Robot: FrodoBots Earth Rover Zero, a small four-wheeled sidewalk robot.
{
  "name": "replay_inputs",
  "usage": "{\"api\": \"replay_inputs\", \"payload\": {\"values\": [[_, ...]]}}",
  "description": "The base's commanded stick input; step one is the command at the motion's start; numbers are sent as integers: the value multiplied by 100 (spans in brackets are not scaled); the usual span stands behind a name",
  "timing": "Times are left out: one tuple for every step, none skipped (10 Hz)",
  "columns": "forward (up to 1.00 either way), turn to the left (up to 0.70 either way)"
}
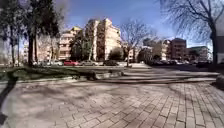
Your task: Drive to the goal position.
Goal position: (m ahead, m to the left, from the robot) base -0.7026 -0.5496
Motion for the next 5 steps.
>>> {"api": "replay_inputs", "payload": {"values": [[0,-45],[0,0],[0,0],[0,0],[0,-24]]}}
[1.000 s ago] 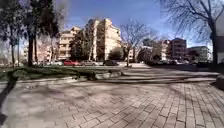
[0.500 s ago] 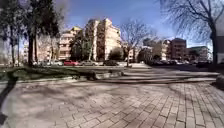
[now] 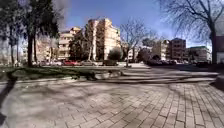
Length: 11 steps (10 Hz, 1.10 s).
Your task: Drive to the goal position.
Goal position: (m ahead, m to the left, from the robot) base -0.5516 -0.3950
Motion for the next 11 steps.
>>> {"api": "replay_inputs", "payload": {"values": [[0,-91],[0,-100],[0,-100],[0,-100],[0,-100],[0,-100],[0,-100],[0,-100],[0,-100],[0,-100],[0,-100]]}}
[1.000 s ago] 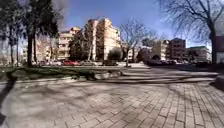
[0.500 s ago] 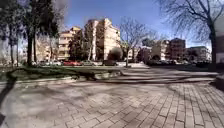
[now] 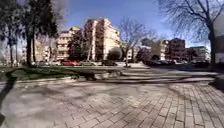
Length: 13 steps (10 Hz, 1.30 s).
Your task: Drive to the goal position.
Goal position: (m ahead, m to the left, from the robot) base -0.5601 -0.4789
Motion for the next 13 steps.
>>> {"api": "replay_inputs", "payload": {"values": [[0,-100],[0,-100],[0,-100],[0,-100],[0,-100],[0,-100],[0,-100],[0,-100],[0,-100],[0,-94],[0,0],[0,0],[-20,0]]}}
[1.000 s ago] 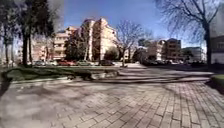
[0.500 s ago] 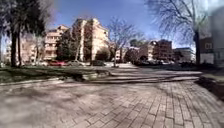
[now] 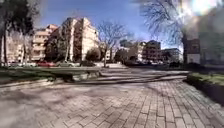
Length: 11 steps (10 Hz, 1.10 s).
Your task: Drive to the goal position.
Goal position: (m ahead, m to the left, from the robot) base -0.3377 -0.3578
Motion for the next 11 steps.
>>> {"api": "replay_inputs", "payload": {"values": [[-75,0],[-100,0],[-100,0],[-100,0],[-60,0],[0,0],[0,0],[0,0],[0,0],[0,0],[0,0]]}}
